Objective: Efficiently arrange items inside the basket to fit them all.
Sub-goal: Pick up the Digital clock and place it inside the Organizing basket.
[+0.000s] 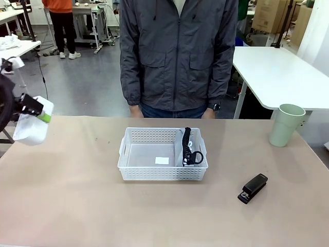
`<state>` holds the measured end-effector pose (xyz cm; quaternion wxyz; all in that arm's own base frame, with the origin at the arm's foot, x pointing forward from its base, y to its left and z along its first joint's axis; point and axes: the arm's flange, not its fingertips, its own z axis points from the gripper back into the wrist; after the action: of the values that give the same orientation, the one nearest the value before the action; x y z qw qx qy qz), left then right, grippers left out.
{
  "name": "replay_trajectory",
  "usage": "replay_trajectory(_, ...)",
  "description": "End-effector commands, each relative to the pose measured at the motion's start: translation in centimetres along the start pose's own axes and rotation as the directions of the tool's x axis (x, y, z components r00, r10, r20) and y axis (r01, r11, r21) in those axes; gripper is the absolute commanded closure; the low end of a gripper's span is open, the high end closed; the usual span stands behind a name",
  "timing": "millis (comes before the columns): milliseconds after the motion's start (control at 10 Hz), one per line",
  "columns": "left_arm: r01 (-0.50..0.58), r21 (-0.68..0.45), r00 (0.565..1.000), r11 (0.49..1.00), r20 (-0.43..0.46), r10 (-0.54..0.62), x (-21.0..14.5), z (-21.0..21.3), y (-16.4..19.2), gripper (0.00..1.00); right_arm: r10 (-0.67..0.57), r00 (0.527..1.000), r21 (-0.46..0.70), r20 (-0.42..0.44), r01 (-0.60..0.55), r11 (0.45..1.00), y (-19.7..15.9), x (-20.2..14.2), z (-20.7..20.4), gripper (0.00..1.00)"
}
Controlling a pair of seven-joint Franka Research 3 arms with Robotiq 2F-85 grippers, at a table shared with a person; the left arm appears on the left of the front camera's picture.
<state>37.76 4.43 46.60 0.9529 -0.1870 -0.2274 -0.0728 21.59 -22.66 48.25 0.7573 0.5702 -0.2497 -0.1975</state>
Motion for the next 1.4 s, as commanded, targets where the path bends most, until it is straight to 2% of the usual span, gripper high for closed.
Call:
replay_trajectory(0, -0.033, 0.058, 0.999, 0.998, 0.017, 0.033, -1.8, -1.0, 1.0, 0.74, 0.023, 1.0, 0.027, 0.011, -0.023, 0.999, 0.1, 0.2, 0.0, 0.0)
replay_trajectory(100, 0.0, 0.0, 1.0, 1.0, 0.0, 0.0, 0.0, 0.0, 0.0, 0.74, 0.023, 1.0, 0.027, 0.011, -0.023, 0.999, 0.1, 0.2, 0.0, 0.0)
replay_trajectory(500, 0.0, 0.0, 1.0, 1.0, 0.0, 0.0, 0.0, 0.0, 0.0, 0.74, 0.023, 1.0, 0.027, 0.011, -0.023, 0.999, 0.1, 0.2, 0.0, 0.0)
replay_trajectory(600, 0.011, 0.001, 1.0, 1.0, 0.008, -0.011, -0.4, -0.3, -0.1, 0.22, 0.023, 1.0, 0.027, 0.011, -0.023, 0.999, 0.1, 0.2, 0.0, 0.0)
replay_trajectory(700, 0.107, 0.011, 0.994, 0.994, 0.01, -0.107, 0.4, -0.2, -2.0, 0.22, 0.023, 1.0, 0.027, 0.011, -0.023, 0.999, 0.1, 0.2, 0.0, 0.0)
replay_trajectory(900, 0.278, -0.021, 0.959, 0.96, -0.054, -0.279, 4.9, -1.9, -7.8, 0.22, 0.023, 1.0, 0.027, 0.011, -0.023, 0.999, 0.1, 0.2, 0.0, 0.0)
replay_trajectory(1100, 0.442, -0.086, 0.889, 0.893, -0.093, -0.449, 8.7, -4.9, -15.2, 0.22, 0.023, 1.0, 0.027, 0.011, -0.023, 0.999, 0.1, 0.2, 0.0, 0.0)
replay_trajectory(1300, 0.586, -0.16, 0.772, 0.795, -0.19, -0.607, 10.5, -10.3, -22.6, 0.22, 0.023, 1.0, 0.027, 0.011, -0.023, 0.999, 0.1, 0.2, 0.0, 0.0)
